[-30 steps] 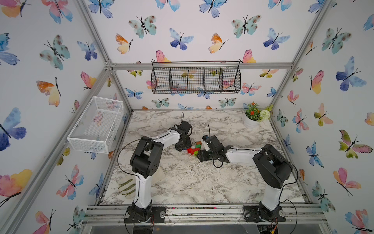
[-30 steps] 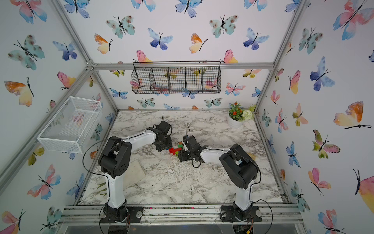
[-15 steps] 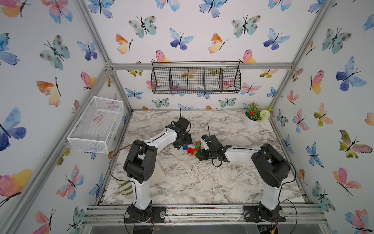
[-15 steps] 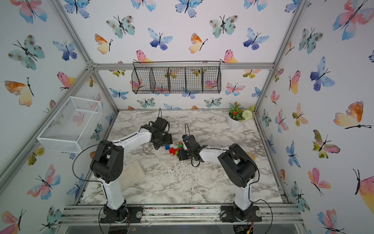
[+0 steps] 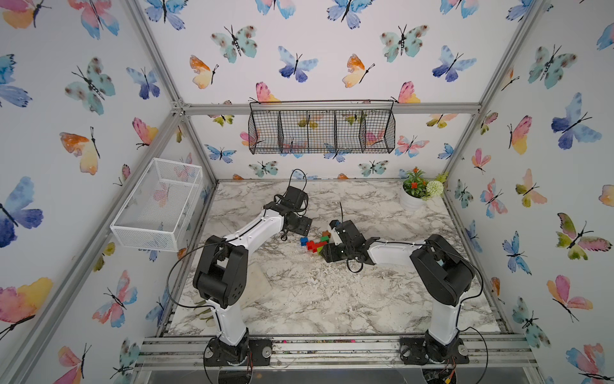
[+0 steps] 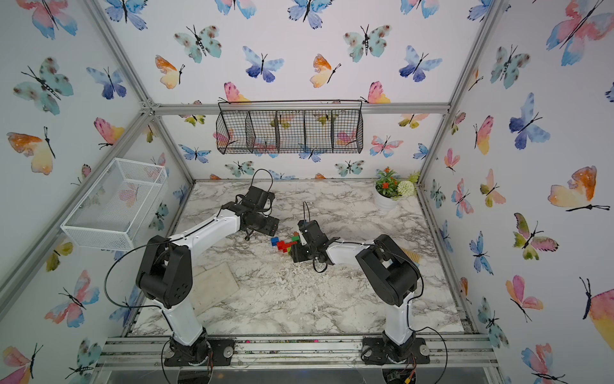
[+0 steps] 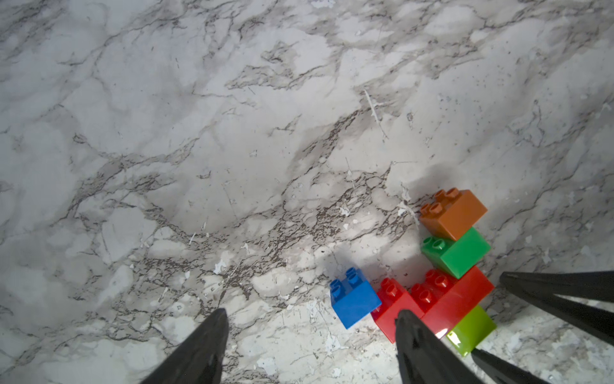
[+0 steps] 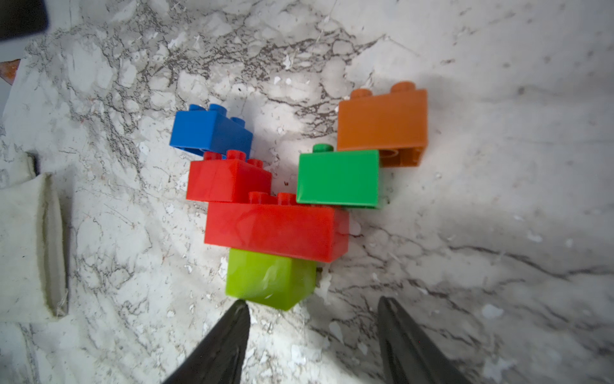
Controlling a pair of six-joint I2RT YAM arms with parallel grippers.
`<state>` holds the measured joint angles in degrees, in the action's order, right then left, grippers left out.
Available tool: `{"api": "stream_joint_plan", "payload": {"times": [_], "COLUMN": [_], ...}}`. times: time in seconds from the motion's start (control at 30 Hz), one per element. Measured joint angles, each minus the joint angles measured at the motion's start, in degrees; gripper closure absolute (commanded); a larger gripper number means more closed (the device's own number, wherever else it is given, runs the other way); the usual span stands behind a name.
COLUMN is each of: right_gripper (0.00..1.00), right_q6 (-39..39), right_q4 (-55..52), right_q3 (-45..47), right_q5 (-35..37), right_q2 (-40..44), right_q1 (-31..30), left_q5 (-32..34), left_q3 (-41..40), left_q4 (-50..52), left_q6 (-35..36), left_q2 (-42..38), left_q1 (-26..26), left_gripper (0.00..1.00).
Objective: Assemble the letter v with lego
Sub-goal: Assemble the lego brick with the lego brick.
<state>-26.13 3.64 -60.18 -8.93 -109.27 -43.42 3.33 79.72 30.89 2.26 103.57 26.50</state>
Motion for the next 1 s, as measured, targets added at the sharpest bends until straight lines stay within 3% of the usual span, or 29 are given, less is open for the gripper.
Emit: {"api": "stream_joint_plan", "payload": {"times": [0.13, 0.2, 0.7, 1.0], "right_gripper": [0.36, 0.36, 0.37, 0.40], "right_q6": [0.35, 0.50, 3.45, 6.86], "right_q4": [0.07, 0.11, -0.24, -1.95], "right_q3": [-0.42, -0.70, -2.47, -3.91], "right_q5": [-0.48, -0.63, -1.68, -2.36], "right_q2": [-0.37, -0.61, -1.97, -2.64], "right_q1": [0.00, 0.00, 0.00, 0.37], "left_q5": [-1.14, -2.01, -6.27, -9.40], "left_q3": [-0.98, -1.18, -2.71, -2.71], "left_q4": [-0.22, -0.22, -0.35, -0.46], "left_q6": [4.59, 6.67, 13.55, 14.69], "left_q2": [0.28, 0.94, 4.22, 4.61], "left_q1": [-0.13, -0.17, -0.26, -0.79], "left_gripper": [0.24, 0.31, 0.26, 0.32]}}
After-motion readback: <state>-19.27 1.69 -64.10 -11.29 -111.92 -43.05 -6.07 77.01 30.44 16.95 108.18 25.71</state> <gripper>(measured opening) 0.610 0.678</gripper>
